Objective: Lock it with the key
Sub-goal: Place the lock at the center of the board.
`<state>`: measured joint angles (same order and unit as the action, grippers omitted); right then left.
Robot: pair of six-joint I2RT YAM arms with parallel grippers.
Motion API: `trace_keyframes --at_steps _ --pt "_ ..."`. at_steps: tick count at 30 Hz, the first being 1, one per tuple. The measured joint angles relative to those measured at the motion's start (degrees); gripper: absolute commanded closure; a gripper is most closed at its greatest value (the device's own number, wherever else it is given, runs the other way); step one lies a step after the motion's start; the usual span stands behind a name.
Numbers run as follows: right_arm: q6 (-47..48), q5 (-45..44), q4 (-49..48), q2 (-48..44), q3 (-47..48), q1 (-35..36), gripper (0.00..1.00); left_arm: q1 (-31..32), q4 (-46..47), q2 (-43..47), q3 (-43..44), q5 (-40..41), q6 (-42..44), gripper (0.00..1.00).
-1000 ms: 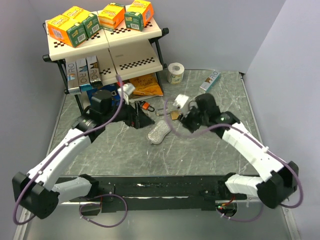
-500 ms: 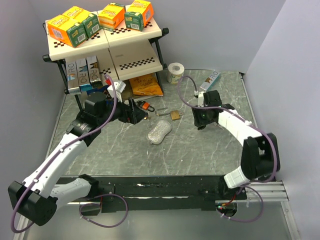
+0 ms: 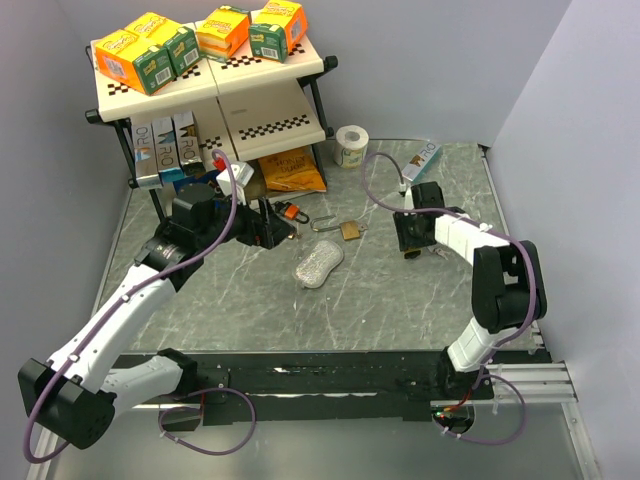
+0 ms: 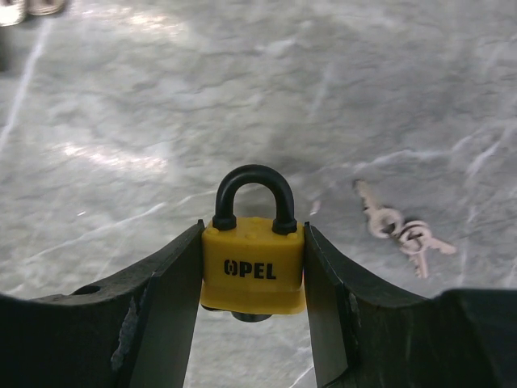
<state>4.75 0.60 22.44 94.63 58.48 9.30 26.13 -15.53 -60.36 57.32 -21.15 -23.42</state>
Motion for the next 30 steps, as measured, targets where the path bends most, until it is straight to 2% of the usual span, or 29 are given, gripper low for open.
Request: trace_keyframes --at_steps 7,11,24,28,29,30 --pt "0.92 0.92 -1.22 4.11 0.07 -2.64 0.89 0.00 0.00 -0.02 0.00 -0.04 0.00 0.04" --pt "1.33 1.11 -2.12 4.63 0.33 -3.32 0.78 0.00 -0.31 -0.02 -0.07 -0.20 0.15 0.04" --pt "2.40 0.61 -2.32 4.68 0.33 -4.85 0.77 -0.02 -1.99 -0.42 -0.81 -0.37 1.07 0.04" --pt "2.67 0.63 -2.32 4.68 0.26 -5.27 0.55 -0.02 -1.95 -0.42 -0.81 -0.37 1.33 0.04" --pt "2.78 0.76 -2.32 4.68 0.26 -5.44 0.47 -0.02 -1.95 -0.42 -0.81 -0.37 1.33 0.04" --pt "2.82 0.92 -2.29 4.68 0.26 -5.51 0.43 -0.02 -1.95 -0.44 -0.81 -0.39 1.36 0.04"
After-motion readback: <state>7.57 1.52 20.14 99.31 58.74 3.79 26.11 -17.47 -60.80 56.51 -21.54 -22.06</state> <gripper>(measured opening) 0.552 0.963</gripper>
